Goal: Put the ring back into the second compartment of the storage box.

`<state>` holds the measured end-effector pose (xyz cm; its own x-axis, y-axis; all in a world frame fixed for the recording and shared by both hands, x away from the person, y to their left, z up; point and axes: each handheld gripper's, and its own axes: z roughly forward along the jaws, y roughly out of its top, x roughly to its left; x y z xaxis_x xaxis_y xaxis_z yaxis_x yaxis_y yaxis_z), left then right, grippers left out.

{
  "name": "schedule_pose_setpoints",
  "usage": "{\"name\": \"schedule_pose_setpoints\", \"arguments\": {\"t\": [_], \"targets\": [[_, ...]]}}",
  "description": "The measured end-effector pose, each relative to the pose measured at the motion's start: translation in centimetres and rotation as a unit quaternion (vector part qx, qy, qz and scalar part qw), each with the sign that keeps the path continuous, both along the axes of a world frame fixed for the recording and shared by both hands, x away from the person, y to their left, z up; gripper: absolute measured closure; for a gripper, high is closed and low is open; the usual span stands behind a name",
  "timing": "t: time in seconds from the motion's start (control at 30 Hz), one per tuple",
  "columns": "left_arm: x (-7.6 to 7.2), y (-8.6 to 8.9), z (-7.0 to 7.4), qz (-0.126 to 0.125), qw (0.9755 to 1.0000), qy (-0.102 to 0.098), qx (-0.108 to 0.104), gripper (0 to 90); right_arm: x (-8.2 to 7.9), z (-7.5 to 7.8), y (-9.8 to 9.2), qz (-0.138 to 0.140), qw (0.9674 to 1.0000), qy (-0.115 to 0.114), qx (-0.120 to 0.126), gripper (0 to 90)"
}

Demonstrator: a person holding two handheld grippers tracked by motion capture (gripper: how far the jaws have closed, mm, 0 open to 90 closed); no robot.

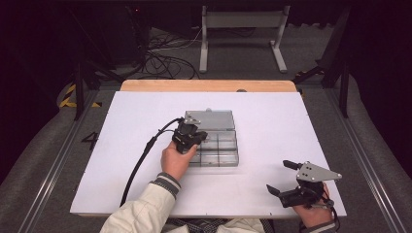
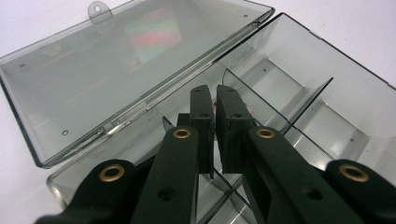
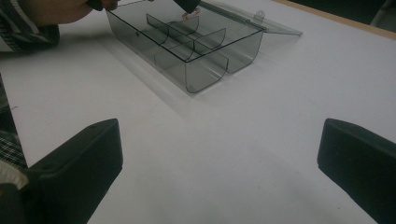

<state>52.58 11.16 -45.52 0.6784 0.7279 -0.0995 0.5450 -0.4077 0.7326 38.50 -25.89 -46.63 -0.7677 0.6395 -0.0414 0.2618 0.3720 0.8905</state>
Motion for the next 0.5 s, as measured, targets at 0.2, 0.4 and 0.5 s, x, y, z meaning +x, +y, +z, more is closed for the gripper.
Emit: {"name": "schedule_pose_setpoints", "arguments": {"t": [0.2, 0.4, 0.5], "targets": [[0.13, 0.00, -0.03, 0.001, 1.0000, 0.005, -0.001, 85.9, 0.01, -0.01, 0.01, 0.001, 1.0000, 0.000, 0.000, 0.8], [0.28, 0.03, -0.18, 0.002, 0.9999, 0.014, 0.001, 85.8, 0.00, 0.00, 0.01, 0.001, 1.0000, 0.000, 0.000, 0.8], [0.42, 0.08, -0.23, -0.002, 0.9998, 0.020, 0.001, 87.0, 0.02, -0.04, 0.05, 0.004, 1.0000, 0.001, 0.000, 0.8]]}}
